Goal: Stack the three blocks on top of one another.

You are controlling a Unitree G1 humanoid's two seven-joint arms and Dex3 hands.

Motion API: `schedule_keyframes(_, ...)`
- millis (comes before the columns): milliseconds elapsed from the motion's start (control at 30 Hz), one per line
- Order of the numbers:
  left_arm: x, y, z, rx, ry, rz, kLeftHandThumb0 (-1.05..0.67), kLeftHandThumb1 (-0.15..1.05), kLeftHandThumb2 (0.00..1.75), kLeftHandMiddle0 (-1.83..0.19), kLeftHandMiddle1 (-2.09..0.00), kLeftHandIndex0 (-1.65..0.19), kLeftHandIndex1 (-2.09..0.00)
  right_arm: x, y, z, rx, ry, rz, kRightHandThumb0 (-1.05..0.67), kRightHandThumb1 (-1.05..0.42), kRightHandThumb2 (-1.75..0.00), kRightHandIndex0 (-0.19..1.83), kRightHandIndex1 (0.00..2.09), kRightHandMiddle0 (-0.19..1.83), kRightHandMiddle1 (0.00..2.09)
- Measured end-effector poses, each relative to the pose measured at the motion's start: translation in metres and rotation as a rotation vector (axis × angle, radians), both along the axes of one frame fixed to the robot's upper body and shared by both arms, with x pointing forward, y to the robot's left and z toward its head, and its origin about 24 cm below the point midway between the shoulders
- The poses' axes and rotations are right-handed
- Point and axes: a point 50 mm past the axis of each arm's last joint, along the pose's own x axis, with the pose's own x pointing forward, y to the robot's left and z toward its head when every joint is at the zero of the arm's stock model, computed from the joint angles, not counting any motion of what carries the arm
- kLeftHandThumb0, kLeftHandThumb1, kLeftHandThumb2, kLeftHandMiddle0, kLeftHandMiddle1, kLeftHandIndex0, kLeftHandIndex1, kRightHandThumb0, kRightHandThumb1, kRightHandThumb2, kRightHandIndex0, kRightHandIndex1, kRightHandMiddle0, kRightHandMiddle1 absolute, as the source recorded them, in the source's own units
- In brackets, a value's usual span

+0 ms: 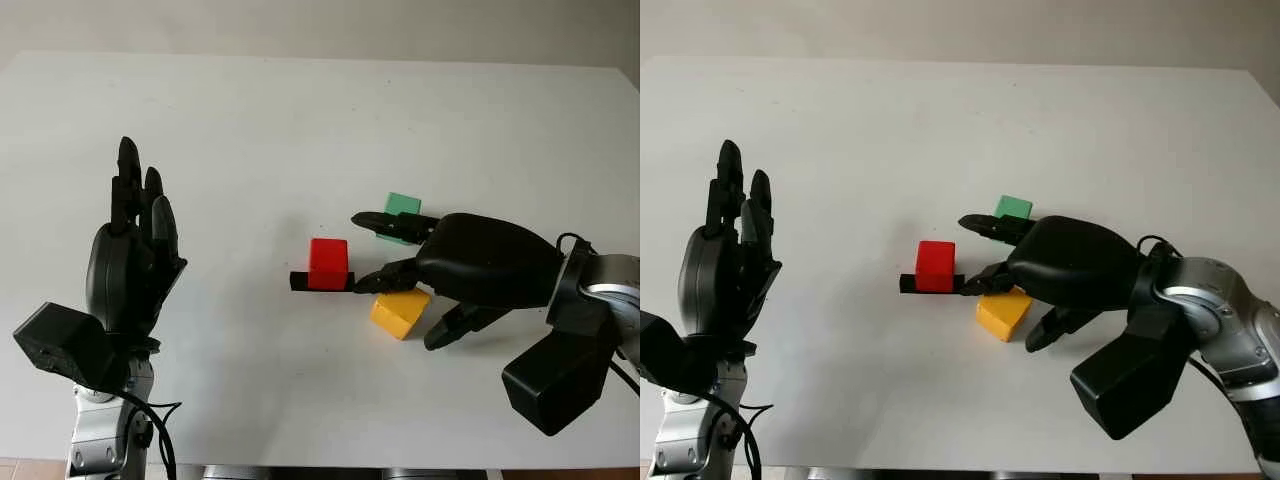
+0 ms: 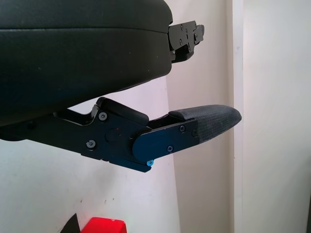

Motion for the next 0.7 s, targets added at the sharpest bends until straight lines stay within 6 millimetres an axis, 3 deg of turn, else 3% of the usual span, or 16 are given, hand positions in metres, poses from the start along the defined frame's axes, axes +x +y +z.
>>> schedule_keyframes(367,-0.0015,-0.0005,0.0023,0.004,-0.006,-0.002,-0.72,1.05,0.63,0.14,-0.05,0.19,-0.04,0.0025,-0.0017,-0.0010,0.012,-0.065,0.022,-0.39,-0.93,-0.07,0.14,0.10,0.77,0.31)
schedule_keyframes(467,-0.0015,-0.0004,0.0024,0.004,-0.007,-0.001,-0.72,1.05,0.63,0.14,-0.05,0.19,-0.04,0.0032,-0.0024,-0.0017,0.018,-0.094,0.037,-0.39,-0.96,-0.06,0.17,0.06,0.56,0.85)
schedule_keyframes(700,-0.0014,-0.0006,0.0022,0.012,-0.004,0.000,-0.71,1.05,0.64,0.16,-0.05,0.19,-0.03,0.0053,-0.0035,0.0002,0.028,-0.096,0.039,-0.42,-0.96,-0.05,0.20,0.06,0.45,1.35)
